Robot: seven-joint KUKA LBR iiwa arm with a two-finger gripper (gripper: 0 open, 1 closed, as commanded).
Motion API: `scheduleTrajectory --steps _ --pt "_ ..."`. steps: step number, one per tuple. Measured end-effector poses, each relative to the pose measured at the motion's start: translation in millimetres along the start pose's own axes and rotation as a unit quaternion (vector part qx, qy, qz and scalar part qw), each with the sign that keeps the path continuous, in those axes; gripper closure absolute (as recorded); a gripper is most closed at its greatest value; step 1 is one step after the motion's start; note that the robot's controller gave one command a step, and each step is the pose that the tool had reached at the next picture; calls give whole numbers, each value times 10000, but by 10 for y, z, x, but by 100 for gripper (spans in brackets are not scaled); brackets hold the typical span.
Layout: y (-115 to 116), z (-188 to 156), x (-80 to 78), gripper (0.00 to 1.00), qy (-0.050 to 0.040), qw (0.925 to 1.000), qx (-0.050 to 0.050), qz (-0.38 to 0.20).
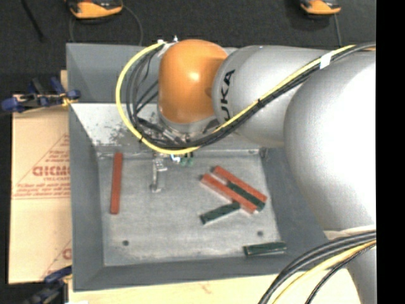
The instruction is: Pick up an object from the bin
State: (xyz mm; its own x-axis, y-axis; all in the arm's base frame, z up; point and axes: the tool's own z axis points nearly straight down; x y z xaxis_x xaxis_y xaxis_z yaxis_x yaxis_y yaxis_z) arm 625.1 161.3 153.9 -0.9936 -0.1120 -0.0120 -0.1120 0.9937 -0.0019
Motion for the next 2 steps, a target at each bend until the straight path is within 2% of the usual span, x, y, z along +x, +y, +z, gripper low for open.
scheduleTrajectory --steps 1,2 --pt "-1000 365 40 0 51 9998 3 203" --pt "-1763 829 440 0 53 9881 -2 -1534"
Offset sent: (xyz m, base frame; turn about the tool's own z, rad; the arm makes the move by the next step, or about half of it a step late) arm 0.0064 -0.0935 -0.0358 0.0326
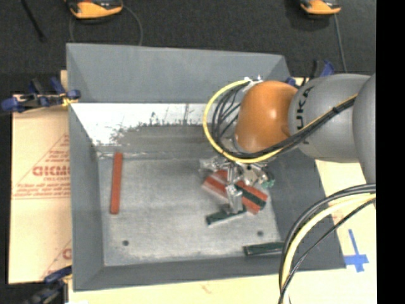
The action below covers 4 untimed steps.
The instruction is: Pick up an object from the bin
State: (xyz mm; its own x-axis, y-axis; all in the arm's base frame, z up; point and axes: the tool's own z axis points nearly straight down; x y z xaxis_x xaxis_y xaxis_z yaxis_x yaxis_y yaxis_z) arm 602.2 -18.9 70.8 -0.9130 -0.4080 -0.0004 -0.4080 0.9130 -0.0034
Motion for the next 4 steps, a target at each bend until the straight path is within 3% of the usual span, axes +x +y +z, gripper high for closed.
scheduleTrajectory --steps 1,2,3,4 --pt "15 -6 -14 100 -19 10000 -11 13" --pt "23 -5 -16 0 -20 10000 -20 20" --pt "-313 -94 538 0 -1 9927 -1 -1204" --pt "-295 -94 524 100 -14 9928 -16 -1194"
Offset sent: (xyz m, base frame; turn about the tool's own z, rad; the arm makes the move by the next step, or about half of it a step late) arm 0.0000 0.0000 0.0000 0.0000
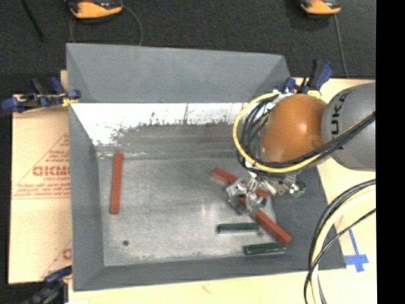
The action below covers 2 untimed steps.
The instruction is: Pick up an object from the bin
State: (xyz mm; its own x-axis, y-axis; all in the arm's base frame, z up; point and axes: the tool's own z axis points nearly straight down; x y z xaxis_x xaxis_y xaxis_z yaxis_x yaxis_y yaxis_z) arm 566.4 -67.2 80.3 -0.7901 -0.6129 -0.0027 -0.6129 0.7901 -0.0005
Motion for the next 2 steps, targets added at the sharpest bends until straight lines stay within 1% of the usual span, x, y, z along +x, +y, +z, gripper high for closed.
scheduleTrajectory --steps 1,2 --pt "3 0 -3 0 -3 10000 -4 5" --pt "-494 82 -390 0 -2 9848 17 -1739"
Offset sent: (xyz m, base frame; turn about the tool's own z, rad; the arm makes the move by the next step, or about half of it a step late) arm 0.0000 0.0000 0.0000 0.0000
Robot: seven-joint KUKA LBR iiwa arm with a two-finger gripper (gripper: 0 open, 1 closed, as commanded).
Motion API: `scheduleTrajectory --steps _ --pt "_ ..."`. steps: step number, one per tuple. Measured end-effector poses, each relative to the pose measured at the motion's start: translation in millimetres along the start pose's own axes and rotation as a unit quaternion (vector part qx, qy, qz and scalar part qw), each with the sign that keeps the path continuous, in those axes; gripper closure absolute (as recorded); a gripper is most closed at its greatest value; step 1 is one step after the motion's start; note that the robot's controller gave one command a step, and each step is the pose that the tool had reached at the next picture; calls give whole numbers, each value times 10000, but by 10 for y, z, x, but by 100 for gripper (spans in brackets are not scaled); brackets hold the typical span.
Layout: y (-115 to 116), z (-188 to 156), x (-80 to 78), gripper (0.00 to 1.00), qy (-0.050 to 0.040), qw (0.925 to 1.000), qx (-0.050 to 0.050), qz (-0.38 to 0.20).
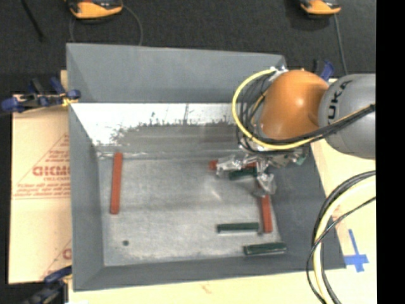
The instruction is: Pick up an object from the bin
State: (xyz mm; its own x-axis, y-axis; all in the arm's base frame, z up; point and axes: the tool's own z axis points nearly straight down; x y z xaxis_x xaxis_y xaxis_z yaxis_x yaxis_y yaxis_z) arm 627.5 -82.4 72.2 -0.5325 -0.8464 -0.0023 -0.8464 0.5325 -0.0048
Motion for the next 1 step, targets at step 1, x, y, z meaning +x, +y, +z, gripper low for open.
scheduleTrajectory --steps 1 --pt "-378 -11 227 0 -34 9997 -7 -243"
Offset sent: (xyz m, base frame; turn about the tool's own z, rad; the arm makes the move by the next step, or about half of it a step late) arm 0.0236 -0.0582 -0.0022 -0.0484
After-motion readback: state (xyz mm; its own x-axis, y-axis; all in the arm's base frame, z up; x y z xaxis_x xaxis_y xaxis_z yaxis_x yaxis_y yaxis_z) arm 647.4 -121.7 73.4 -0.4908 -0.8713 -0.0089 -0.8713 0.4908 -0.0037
